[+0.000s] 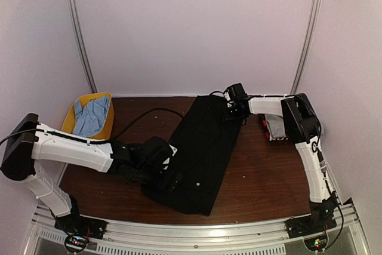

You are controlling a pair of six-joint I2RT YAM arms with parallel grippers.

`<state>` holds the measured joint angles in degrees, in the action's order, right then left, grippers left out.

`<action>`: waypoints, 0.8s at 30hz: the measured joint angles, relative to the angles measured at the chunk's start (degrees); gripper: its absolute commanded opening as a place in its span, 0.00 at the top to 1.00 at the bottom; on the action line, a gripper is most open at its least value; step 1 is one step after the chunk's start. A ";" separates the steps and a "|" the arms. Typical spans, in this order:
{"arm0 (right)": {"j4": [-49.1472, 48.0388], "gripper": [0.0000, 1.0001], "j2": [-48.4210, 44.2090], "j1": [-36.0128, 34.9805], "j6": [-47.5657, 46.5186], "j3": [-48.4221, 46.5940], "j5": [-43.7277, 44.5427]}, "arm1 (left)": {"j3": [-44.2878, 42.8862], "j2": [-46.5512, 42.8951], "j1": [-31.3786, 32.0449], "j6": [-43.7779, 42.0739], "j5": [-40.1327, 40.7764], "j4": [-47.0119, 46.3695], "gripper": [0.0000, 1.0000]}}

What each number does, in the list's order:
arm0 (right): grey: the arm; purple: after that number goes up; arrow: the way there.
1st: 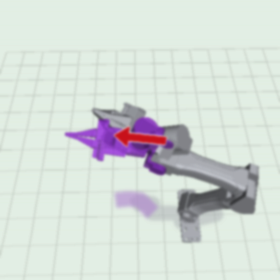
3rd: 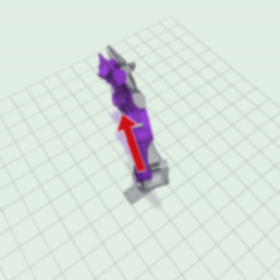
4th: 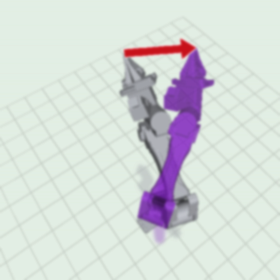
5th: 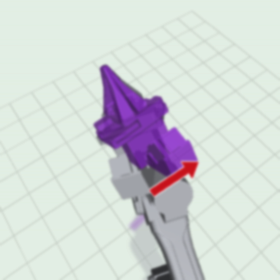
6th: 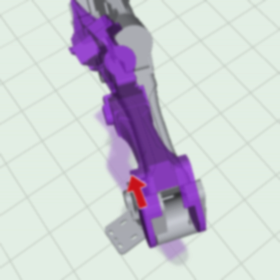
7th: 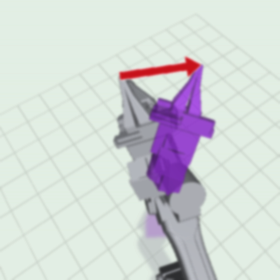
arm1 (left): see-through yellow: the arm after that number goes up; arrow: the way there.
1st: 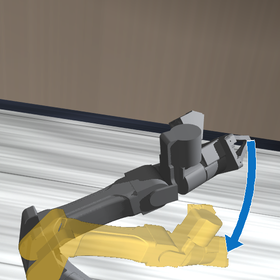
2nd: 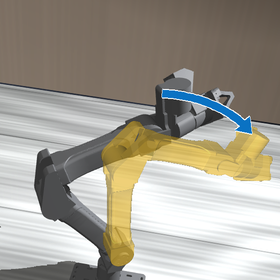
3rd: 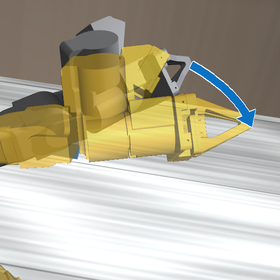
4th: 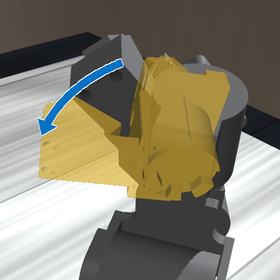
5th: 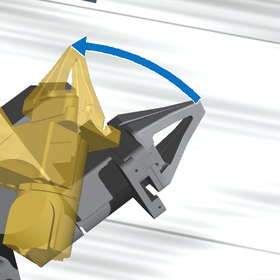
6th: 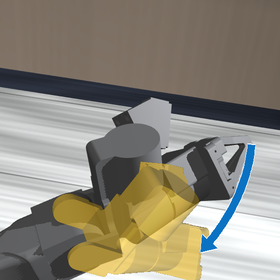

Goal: Fold and stack the long sleeve shirts
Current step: Rotate the rectangle-folded shirt at the center of the board.

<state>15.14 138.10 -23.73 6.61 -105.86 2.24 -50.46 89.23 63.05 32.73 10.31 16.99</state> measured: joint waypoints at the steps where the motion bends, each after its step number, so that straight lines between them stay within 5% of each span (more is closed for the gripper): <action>1: -0.07 0.36 1.01 0.00 -0.39 -1.55 0.44 | 0.39 0.00 0.00 0.09 -0.17 0.02 0.02; 10: 0.55 0.32 4.02 0.02 -4.28 -7.15 4.11 | 1.86 3.30 -0.11 1.07 -7.34 -1.60 0.03; 24: -1.99 0.26 -22.25 0.02 -2.60 17.16 1.55 | 0.42 8.20 1.84 -2.03 -16.26 -7.56 0.06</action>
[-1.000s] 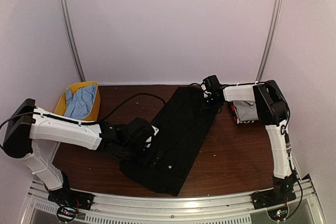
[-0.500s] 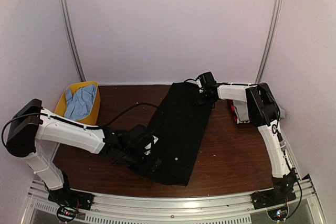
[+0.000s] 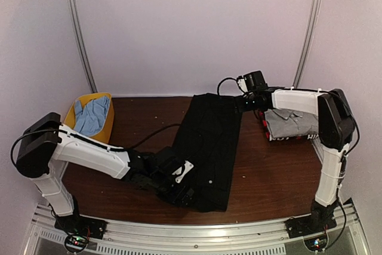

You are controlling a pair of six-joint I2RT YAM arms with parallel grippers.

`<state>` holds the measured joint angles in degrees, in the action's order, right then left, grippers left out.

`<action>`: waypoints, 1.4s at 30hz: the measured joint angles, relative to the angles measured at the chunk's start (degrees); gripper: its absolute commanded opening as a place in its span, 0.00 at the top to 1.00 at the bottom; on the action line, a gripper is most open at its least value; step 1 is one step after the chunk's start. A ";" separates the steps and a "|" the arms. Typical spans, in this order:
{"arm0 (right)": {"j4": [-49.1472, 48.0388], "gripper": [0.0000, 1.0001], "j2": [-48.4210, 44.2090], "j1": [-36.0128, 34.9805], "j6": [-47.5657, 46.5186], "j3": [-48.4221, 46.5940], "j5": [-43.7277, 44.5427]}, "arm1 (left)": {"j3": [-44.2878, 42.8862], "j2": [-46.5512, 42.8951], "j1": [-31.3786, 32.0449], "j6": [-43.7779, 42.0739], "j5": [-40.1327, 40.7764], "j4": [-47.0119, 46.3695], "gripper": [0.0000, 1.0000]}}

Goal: Fold and stack the long sleeve shirts
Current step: Rotate the rectangle-folded shirt at the center of the board, then move the rectangle-folded shirt to the center of the board.

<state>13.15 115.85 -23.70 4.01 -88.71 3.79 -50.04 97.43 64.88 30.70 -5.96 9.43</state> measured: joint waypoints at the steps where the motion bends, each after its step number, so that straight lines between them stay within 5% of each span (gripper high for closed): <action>1: -0.33 0.26 -2.27 0.00 0.55 2.21 -0.48 | -1.09 0.87 1.09 -0.76 -0.15 0.28 0.05; 11: -0.76 0.22 -24.15 -2.56 5.90 27.34 -5.84 | -6.80 2.21 9.42 -6.05 5.27 3.98 0.02; 24: 4.35 0.22 -46.66 -27.78 14.53 45.29 -3.28 | -0.79 -15.13 7.26 -6.45 19.37 4.04 0.02; 33: 7.10 0.22 -39.41 -45.77 17.73 46.10 -0.92 | 7.93 -26.05 -3.02 -2.62 15.91 6.12 0.02; 42: 8.87 0.27 -29.05 -50.49 16.52 44.30 -1.25 | 9.46 -30.69 -6.01 -1.60 13.00 6.19 0.02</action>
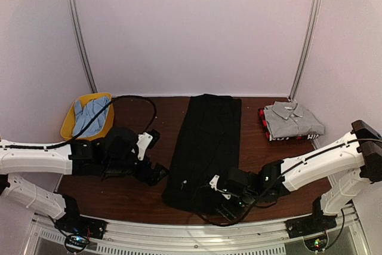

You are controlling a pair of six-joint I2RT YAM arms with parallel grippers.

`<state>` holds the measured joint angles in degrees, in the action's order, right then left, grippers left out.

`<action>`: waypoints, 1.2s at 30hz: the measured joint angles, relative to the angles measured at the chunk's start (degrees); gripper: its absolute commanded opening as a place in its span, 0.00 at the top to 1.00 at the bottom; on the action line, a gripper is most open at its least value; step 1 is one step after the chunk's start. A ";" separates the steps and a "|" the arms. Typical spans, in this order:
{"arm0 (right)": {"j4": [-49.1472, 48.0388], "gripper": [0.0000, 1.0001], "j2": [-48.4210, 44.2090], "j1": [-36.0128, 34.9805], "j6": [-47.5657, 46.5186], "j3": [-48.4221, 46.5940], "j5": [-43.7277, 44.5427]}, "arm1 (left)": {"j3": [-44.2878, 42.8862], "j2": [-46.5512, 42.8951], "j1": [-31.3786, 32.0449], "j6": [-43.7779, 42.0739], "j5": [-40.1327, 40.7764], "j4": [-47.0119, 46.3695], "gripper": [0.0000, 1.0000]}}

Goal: Fold and stack the long sleeve shirts
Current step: Move the rectangle-folded shirt to the center of the board, then pick up the rectangle-folded shirt from the center of the board.

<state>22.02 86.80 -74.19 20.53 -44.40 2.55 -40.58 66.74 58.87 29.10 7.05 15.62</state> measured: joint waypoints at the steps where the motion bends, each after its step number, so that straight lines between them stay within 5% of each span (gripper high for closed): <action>1: 0.11 0.29 0.72 -0.04 -0.24 -0.20 0.00 | 0.22 0.31 -0.11 0.02 -0.15 0.07 0.02; 7: 0.50 0.45 3.50 -0.04 -1.14 -0.46 -0.02 | 0.96 2.56 -0.33 -0.26 -1.68 -0.02 0.02; 16: 0.79 1.00 3.76 -0.04 -0.74 -0.61 0.59 | 6.91 2.16 -0.33 -3.41 -11.80 -8.76 0.05; 21: 1.62 1.00 1.70 -0.04 -0.11 0.46 -0.63 | 10.27 2.12 1.92 -5.53 -14.16 -14.32 0.05; 27: 2.43 1.00 -6.51 -0.07 2.12 3.78 -6.80 | 10.91 4.31 12.20 -10.01 -12.63 -18.29 0.07; 36: 3.45 1.00 -13.42 0.26 6.27 5.92 -14.40 | 8.63 13.84 18.58 -16.31 -7.17 -17.42 0.07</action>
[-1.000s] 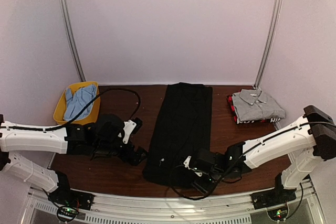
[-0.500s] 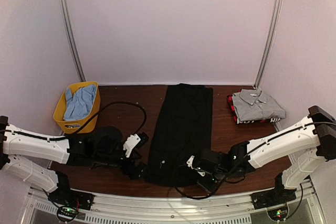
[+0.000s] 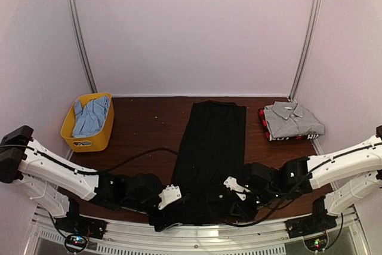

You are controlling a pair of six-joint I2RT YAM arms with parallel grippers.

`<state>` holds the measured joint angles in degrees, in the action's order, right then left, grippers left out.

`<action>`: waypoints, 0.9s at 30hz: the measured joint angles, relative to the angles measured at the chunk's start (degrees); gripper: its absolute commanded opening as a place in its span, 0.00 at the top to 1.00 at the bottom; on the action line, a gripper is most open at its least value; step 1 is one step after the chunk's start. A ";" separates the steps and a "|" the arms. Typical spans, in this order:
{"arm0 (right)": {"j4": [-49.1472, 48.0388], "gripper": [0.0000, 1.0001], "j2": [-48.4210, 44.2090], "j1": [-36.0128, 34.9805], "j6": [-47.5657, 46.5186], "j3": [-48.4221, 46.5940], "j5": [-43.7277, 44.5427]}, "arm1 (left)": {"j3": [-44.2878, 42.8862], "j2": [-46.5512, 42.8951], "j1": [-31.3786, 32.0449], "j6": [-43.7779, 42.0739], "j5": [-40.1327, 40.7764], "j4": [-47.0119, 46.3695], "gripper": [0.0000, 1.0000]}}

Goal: Fold and stack the long sleeve shirts
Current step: Pick up the rectangle-folded shirt from the center of the board.

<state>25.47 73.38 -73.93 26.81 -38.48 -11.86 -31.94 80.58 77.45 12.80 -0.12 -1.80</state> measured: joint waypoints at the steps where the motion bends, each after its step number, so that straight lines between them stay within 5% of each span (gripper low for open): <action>1: 0.02 1.00 -0.52 0.15 0.35 0.20 -0.50 | -0.83 1.44 0.68 -0.52 1.27 0.35 0.07; 8: 0.98 1.00 -3.91 2.19 1.81 1.14 -2.75 | -3.63 8.28 1.92 -2.29 6.62 2.23 0.22; 22: 2.21 1.00 -4.98 3.85 2.10 1.46 -3.50 | -4.59 9.07 2.05 -1.60 8.66 3.21 0.98; 27: 1.99 1.00 -4.20 3.89 2.19 1.60 -4.70 | -6.36 8.26 2.05 -1.92 6.64 5.55 1.00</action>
<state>27.46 69.19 -70.04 28.99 -36.88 -16.56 -38.30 88.84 79.50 10.87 6.52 3.75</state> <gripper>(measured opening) 0.017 0.015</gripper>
